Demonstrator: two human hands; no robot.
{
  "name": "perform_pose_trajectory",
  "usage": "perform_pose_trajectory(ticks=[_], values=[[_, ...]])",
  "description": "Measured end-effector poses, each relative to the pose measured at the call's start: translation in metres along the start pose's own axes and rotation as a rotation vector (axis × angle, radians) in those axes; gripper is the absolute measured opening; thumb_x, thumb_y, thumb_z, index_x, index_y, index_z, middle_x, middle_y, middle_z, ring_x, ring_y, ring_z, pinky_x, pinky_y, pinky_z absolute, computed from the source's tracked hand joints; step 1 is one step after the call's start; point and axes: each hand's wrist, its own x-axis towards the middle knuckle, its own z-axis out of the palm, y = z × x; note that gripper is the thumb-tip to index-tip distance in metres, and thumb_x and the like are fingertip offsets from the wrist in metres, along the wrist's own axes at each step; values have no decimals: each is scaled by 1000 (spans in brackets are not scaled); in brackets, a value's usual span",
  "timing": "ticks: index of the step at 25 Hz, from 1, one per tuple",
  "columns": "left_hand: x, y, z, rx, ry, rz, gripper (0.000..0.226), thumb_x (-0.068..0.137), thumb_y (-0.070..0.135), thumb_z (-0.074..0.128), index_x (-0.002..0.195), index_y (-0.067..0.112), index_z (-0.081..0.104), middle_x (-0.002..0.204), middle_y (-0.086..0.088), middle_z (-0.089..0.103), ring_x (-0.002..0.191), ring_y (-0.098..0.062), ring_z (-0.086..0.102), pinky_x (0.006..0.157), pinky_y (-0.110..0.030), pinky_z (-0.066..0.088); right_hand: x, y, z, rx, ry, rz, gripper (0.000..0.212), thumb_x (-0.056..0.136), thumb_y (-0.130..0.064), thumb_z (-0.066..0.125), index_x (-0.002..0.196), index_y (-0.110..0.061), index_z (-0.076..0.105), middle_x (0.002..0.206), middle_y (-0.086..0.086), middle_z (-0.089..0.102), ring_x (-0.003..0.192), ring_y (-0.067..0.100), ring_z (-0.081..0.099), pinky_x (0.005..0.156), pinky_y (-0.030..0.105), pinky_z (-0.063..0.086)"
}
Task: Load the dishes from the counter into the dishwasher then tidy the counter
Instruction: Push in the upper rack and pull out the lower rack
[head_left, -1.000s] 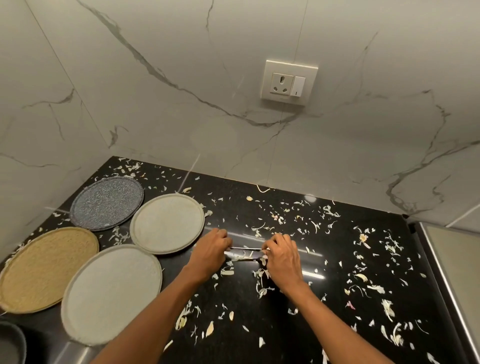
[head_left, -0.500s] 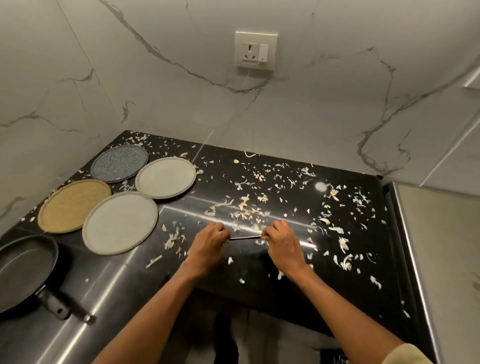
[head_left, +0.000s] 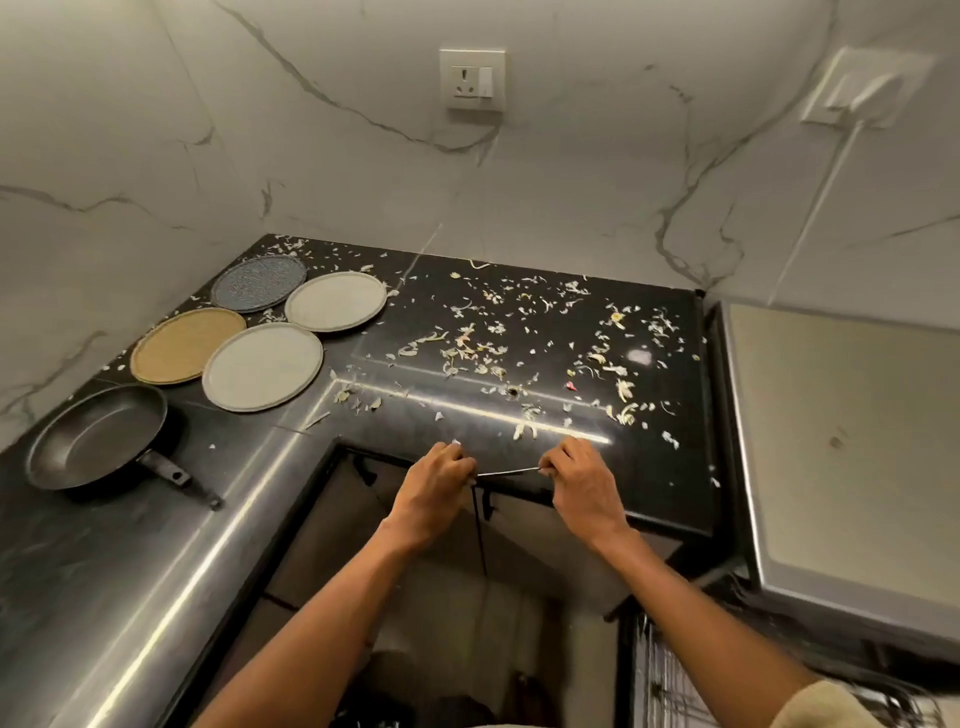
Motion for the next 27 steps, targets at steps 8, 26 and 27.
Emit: perform_pose_trajectory(ticks=[8, 26, 27], values=[[-107, 64, 26, -89, -23, 120, 13, 78, 5, 69, 74, 16, 63, 78, -1, 55, 74, -23, 53, 53, -36, 49, -148, -29, -36, -77, 77, 126, 10, 84, -3, 67, 82, -13, 66, 83, 1, 55, 79, 20, 49, 69, 30, 42], [-323, 252, 79, -295, -178, 452, 11, 82, 3, 69, 79, 14, 70, 75, -1, 58, 72, -21, 54, 59, -32, 43, -497, -70, -144, -160, 13, 452, 9, 87, -4, 69, 86, -13, 69, 86, 3, 55, 82, 19, 50, 61, 36, 47], [-329, 267, 83, -292, -179, 468, 13, 80, 1, 70, 77, 14, 69, 74, -1, 58, 72, -21, 54, 59, -30, 41, -513, -66, -153, -154, 16, 468, 9, 89, -5, 68, 86, -13, 69, 87, 3, 55, 83, 20, 50, 62, 36, 47]])
